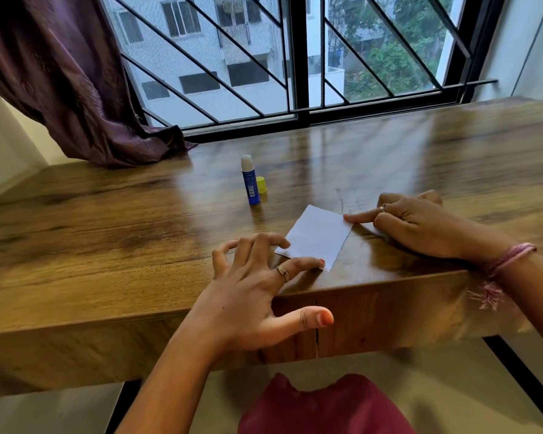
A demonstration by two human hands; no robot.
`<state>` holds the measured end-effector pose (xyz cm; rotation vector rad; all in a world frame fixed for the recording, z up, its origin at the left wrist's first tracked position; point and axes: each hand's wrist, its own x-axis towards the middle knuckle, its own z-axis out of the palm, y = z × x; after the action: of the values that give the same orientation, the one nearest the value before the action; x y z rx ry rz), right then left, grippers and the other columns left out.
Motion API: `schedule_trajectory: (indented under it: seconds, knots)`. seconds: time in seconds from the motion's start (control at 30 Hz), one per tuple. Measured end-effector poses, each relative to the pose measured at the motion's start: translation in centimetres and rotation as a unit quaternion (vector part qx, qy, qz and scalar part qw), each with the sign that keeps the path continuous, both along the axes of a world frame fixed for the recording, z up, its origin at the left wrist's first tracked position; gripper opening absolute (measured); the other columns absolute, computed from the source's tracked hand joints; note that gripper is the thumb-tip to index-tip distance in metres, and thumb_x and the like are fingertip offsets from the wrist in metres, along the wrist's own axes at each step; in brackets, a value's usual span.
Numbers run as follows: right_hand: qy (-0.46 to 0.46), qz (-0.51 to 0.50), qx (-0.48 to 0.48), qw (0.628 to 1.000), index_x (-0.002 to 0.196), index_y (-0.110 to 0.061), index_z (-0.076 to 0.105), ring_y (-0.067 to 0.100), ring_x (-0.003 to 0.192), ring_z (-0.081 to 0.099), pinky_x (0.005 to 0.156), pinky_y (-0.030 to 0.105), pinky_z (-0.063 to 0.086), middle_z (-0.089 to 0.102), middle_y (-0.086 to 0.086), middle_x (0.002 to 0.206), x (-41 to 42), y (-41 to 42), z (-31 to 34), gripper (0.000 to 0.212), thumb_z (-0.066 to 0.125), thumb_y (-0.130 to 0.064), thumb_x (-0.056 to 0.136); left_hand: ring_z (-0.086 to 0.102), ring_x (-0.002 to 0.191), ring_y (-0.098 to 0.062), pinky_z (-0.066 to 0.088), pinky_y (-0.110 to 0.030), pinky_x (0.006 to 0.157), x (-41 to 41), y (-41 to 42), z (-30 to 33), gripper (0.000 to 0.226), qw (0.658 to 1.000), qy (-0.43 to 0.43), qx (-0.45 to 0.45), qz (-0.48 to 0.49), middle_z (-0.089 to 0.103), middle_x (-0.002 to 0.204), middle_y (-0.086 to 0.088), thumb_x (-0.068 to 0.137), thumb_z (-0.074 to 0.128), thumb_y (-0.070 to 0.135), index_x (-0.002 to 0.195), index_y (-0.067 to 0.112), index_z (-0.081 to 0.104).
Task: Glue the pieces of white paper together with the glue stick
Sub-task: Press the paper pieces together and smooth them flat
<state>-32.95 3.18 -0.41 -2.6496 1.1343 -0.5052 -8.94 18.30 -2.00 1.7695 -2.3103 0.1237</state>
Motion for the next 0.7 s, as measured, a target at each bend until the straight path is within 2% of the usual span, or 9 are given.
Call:
schedule_trajectory:
  seconds: [0.13,0.23,0.37,0.47,0.53,0.57,0.63,0.7]
  knots:
    - [-0.011,-0.009,0.016,1.0,0.117,-0.05,0.056,-0.008,0.08,0.048,0.092,0.038,0.028,0.049,-0.013,0.083,0.0,0.8,0.2,0.037,0.031,-0.032,0.097,0.012,0.133,-0.005,-0.004,-0.038,0.106,-0.3,-0.1,-0.3,0.071,0.998,0.03,-0.037,0.05,0.024,0.134,0.014,0.073,0.003,0.088,0.128,0.057,0.034]
    - [0.011,-0.019,0.006,1.0,0.12,-0.048,0.056,-0.011,0.084,0.045,0.098,0.041,0.027,0.05,-0.016,0.087,0.2,2.2,0.7,0.038,0.029,-0.034,0.096,0.011,0.133,-0.006,-0.003,-0.041,0.106,-0.4,-0.4,-0.6,0.074,0.993,0.054,-0.062,0.089,0.026,0.134,0.012,0.076,0.0,0.085,0.125,0.051,0.044]
    - [-0.001,-0.007,0.001,1.0,0.113,-0.049,0.059,-0.021,0.084,0.04,0.084,0.034,0.027,0.046,-0.019,0.081,0.1,4.8,1.1,0.045,0.022,-0.047,0.088,0.009,0.135,-0.01,-0.002,-0.042,0.105,-0.5,-0.7,-1.0,0.081,0.984,0.059,-0.084,0.143,0.024,0.135,0.009,0.075,-0.004,0.086,0.123,0.047,0.048]
    - [-0.043,0.035,0.032,0.998,0.109,-0.046,0.063,-0.022,0.08,0.043,0.073,0.021,0.028,0.049,-0.023,0.072,0.0,6.5,0.9,0.043,0.029,-0.045,0.084,0.005,0.135,-0.01,-0.001,-0.045,0.106,-0.6,-0.9,-1.0,0.093,0.978,0.061,-0.086,0.182,0.02,0.138,0.007,0.071,-0.01,0.087,0.13,0.043,0.047]
    - [-0.051,0.066,0.05,0.995,0.108,-0.051,0.062,-0.017,0.082,0.046,0.077,0.013,0.03,0.048,-0.034,0.08,0.2,7.3,0.6,0.04,0.03,-0.046,0.085,0.002,0.134,-0.01,-0.002,-0.046,0.107,-0.7,-1.0,-0.9,0.098,0.975,0.063,-0.08,0.2,0.019,0.14,0.006,0.068,-0.014,0.087,0.133,0.043,0.044]
    - [-0.051,0.08,0.059,0.994,0.108,-0.051,0.063,-0.015,0.084,0.047,0.081,0.012,0.028,0.046,-0.038,0.084,0.2,7.4,0.5,0.04,0.029,-0.047,0.085,0.002,0.134,-0.01,-0.002,-0.047,0.107,-0.7,-1.0,-0.9,0.099,0.974,0.064,-0.076,0.204,0.018,0.142,0.006,0.068,-0.015,0.087,0.135,0.044,0.042]
    - [-0.071,0.099,0.075,0.99,0.108,-0.04,0.069,-0.012,0.084,0.05,0.078,0.02,0.028,0.048,-0.042,0.086,0.0,6.9,0.4,0.047,0.028,-0.048,0.086,0.0,0.134,-0.01,-0.002,-0.048,0.108,-0.8,-1.1,-0.8,0.095,0.974,0.066,-0.067,0.207,0.015,0.144,0.006,0.067,-0.016,0.087,0.138,0.049,0.035]
    - [-0.088,0.086,0.082,0.989,0.109,-0.03,0.07,-0.01,0.081,0.053,0.075,0.024,0.03,0.054,-0.035,0.085,-0.3,5.8,0.5,0.047,0.03,-0.042,0.088,0.001,0.136,-0.012,-0.002,-0.048,0.108,-0.8,-1.1,-0.7,0.084,0.975,0.059,-0.073,0.2,0.012,0.147,0.006,0.07,-0.013,0.087,0.14,0.056,0.022]
